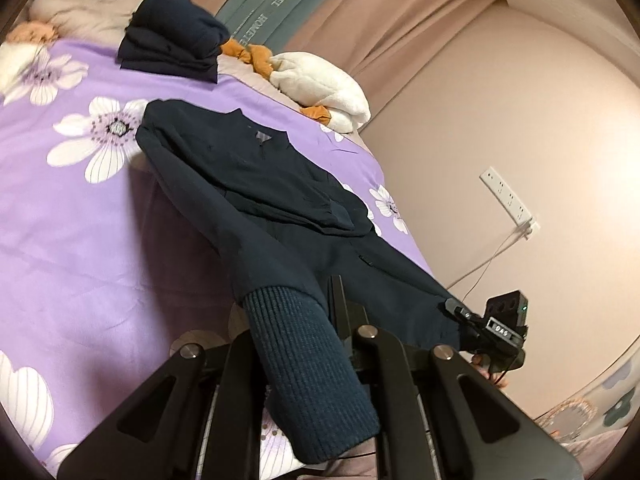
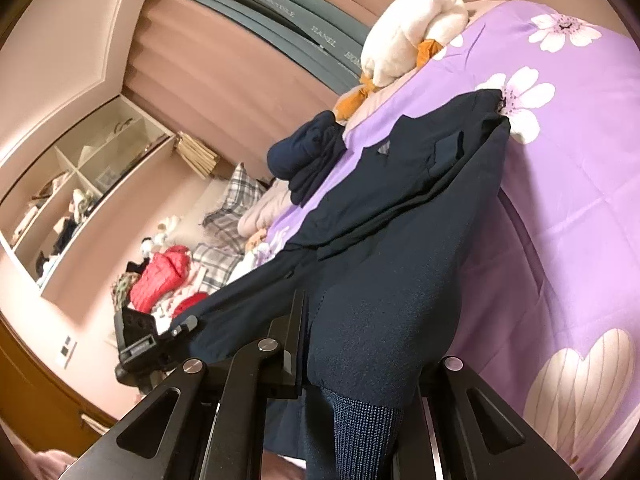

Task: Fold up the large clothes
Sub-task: 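Lift the held hem with both tools and carry it toward the collar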

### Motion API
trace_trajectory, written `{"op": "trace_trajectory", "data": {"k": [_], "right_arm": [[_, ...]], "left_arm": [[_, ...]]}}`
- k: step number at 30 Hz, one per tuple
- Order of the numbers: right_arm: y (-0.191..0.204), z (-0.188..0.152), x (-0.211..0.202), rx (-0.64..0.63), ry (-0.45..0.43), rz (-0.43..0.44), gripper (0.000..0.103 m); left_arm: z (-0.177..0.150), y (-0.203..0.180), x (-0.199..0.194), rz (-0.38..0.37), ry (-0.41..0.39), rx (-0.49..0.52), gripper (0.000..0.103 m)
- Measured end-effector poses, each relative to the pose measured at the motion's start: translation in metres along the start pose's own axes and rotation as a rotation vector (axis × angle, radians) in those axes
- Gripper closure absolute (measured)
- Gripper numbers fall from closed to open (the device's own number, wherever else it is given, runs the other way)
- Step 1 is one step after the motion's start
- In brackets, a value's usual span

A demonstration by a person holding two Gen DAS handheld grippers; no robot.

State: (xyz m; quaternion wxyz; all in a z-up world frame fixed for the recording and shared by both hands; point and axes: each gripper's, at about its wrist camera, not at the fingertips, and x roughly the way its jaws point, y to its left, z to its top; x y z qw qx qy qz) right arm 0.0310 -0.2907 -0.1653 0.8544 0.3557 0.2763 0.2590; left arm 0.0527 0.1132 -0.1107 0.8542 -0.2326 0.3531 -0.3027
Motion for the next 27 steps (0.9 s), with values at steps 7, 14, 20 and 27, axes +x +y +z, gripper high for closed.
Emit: {"op": "trace_trajectory", "data": {"k": [7,14,20,27], "right_arm": [[0.009,0.003,-0.004,-0.027,-0.005,0.009,0.087],[0.01,0.01,-0.014,-0.025,-0.031,0.03,0.087],[0.019,0.009,-0.02,-0.043,-0.039,0.036,0.087],[0.029,0.009,-0.027,-0.061,-0.066,0.072,0.087]], "left_arm": [[0.0,-0.009,-0.003,0.013,-0.015,0.045,0.094],[0.002,-0.018,-0.012,0.004,-0.036,0.073,0.094],[0.001,-0.029,-0.019,0.019,-0.035,0.085,0.094],[0.0,-0.038,-0.031,0.005,-0.051,0.113,0.094]]}}
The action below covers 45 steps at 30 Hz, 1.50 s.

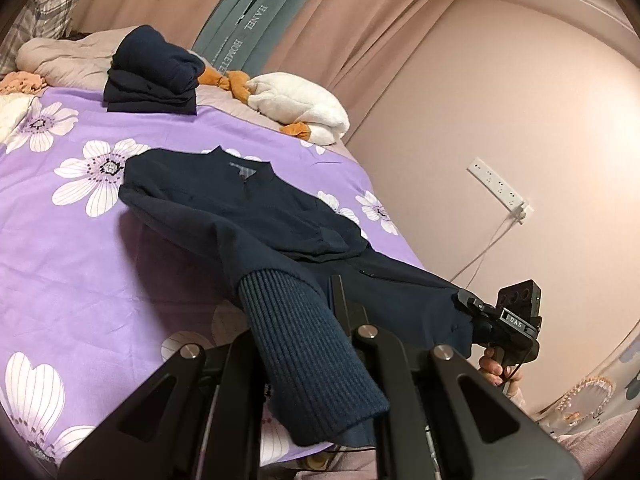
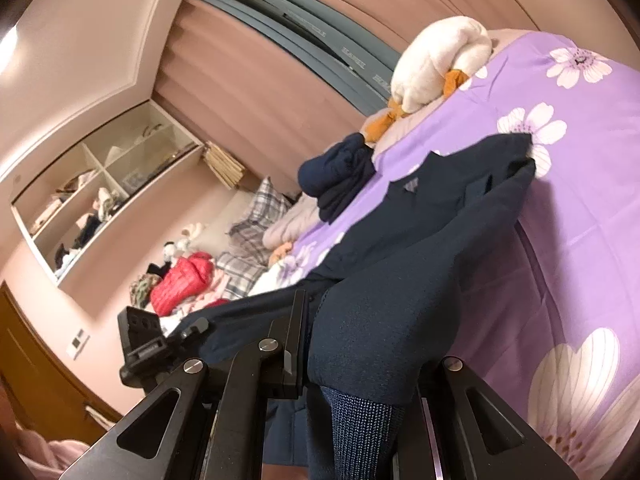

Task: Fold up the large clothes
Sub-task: 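Lift the held hem with both tools and carry it toward the collar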

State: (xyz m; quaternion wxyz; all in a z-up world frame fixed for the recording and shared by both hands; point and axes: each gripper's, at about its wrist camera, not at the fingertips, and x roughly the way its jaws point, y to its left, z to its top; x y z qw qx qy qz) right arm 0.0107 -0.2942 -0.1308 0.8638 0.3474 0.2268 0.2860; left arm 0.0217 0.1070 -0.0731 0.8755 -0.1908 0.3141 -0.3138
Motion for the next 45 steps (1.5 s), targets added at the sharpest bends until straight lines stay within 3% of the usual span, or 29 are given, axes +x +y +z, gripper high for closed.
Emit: {"op": "trace_trajectory", "data": {"k": [15,28,45], "right_arm": [[0.014,0.007,-0.018,-0.069,-0.029,0.051,0.087],[0.035,0.016,-0.027,-0.124,-0.044,0.158,0.087],[0.012,0.03,-0.018,-0.069,-0.06,0.129,0.087]], "left_arm": [[-0.005,-0.009,-0.025,-0.01,-0.02,0.034,0.094],[-0.001,-0.025,-0.049,-0.019,-0.041,0.078,0.094],[0.018,-0.007,-0.025,0.084,-0.039,0.047,0.094]]}}
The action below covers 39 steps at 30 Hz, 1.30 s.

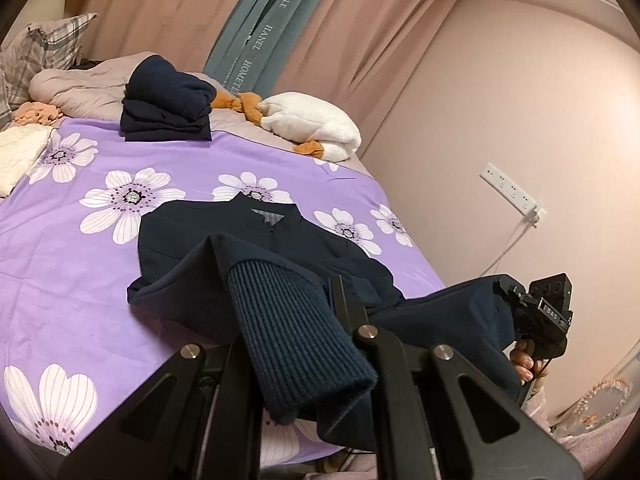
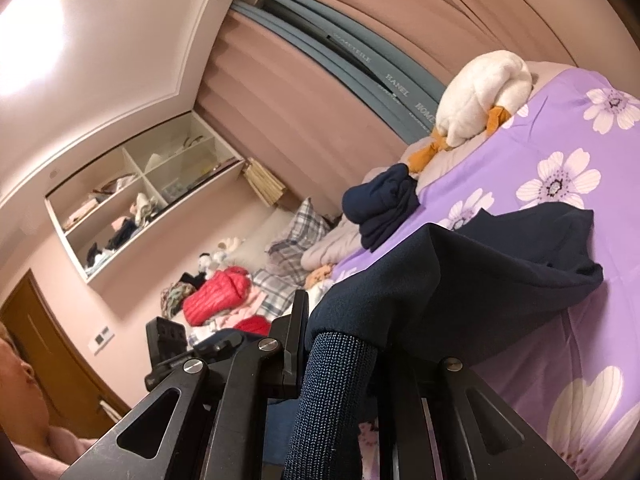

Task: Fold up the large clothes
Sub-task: 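Lift the held hem with both tools and carry it toward the collar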

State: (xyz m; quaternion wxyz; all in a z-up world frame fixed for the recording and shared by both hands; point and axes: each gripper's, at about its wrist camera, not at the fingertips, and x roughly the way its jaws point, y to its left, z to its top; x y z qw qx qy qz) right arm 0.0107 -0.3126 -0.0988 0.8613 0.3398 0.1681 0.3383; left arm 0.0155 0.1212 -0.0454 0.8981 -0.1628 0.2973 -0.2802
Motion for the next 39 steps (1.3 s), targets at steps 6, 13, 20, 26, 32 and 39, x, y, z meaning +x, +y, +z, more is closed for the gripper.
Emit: {"op": "trace_trajectory", "data": {"k": [6,13,20,26,32,39], "right_arm": [[-0.004,0.006,0.005,0.003,-0.004,-0.018,0.087],[-0.007,0.014,0.014,-0.005,-0.008,-0.033,0.087],[-0.012,0.024,0.024,-0.017,-0.014,-0.064,0.087],[-0.018,0.031,0.03,-0.013,-0.017,-0.084,0.087],[-0.024,0.041,0.039,-0.017,-0.022,-0.107,0.087],[-0.032,0.052,0.053,-0.024,-0.025,-0.125,0.087]], "left_arm": [[0.007,0.008,0.009,0.031,0.006,-0.022,0.094],[0.017,0.016,0.018,0.061,0.004,-0.043,0.093],[0.028,0.027,0.028,0.083,0.001,-0.063,0.093],[0.04,0.037,0.038,0.083,-0.004,-0.073,0.093],[0.052,0.047,0.053,0.102,-0.006,-0.081,0.093],[0.07,0.057,0.072,0.122,0.001,-0.087,0.093]]}}
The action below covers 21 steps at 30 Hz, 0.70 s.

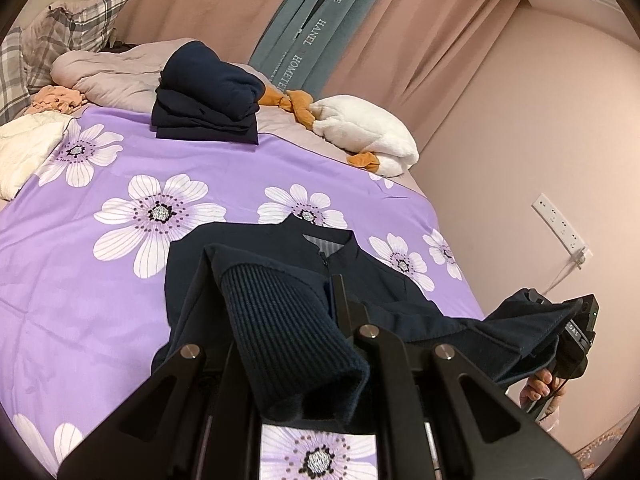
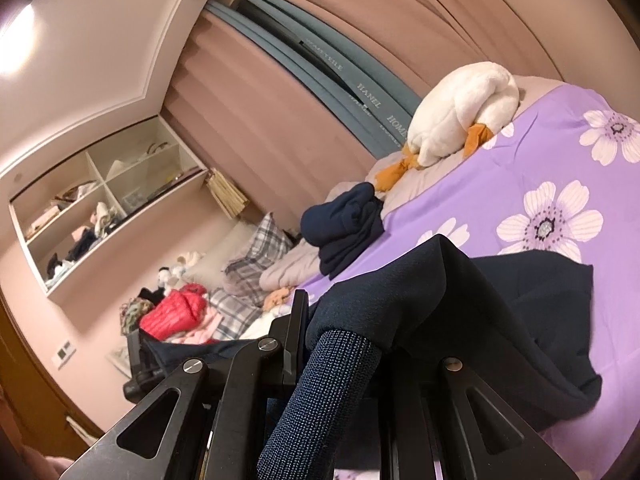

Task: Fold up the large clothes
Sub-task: 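Lift the held hem with both tools and carry it toward the collar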

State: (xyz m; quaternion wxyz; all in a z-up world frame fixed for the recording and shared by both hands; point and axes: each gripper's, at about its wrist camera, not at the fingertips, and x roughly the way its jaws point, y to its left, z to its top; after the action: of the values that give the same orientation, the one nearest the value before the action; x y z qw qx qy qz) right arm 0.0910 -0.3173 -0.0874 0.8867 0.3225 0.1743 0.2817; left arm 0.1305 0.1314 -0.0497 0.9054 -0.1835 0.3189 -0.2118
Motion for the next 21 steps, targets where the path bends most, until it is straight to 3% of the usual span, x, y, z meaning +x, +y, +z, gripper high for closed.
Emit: {"op": "trace_trajectory", "data": {"k": [21], "right_arm": [[-0.046,0.025,0.043,0.036,0.006,-0.095,0.087]], "left_arm": [[0.032,0.04,0.08,0.071,0.054,-0.095,0.093]]}}
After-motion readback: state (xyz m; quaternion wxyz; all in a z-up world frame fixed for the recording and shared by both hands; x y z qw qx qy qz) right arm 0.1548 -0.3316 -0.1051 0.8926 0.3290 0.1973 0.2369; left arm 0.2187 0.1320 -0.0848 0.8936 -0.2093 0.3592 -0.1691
